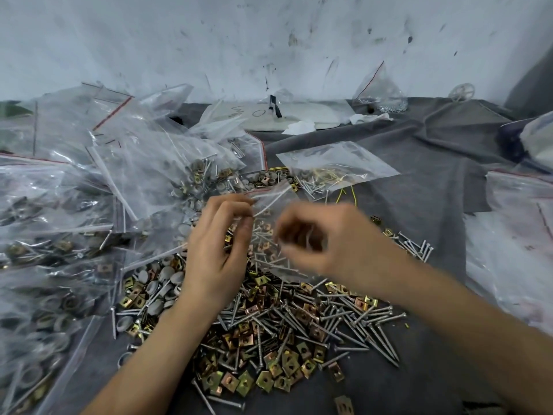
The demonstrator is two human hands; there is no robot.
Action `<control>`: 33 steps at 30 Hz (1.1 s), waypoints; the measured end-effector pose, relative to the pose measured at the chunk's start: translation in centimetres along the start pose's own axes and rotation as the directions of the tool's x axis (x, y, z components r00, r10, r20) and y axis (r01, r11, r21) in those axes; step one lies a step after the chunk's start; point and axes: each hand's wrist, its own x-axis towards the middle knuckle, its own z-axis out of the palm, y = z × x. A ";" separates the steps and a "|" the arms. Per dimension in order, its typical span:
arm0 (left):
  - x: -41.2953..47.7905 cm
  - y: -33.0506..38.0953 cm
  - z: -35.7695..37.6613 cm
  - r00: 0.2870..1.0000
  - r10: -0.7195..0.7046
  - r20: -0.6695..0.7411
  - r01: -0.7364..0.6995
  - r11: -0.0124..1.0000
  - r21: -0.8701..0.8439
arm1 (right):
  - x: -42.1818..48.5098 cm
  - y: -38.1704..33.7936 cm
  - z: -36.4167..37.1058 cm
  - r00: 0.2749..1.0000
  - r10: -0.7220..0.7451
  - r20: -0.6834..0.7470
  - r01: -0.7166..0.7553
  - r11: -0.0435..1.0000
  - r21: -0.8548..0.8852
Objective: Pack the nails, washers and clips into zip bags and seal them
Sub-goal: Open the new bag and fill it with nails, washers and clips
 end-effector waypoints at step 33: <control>-0.1 -0.1 0.1 0.996 0.091 0.001 -0.091 0.996 -0.025 | 1.7 2.9 -3.4 0.948 0.130 -0.292 -0.128 0.991 0.027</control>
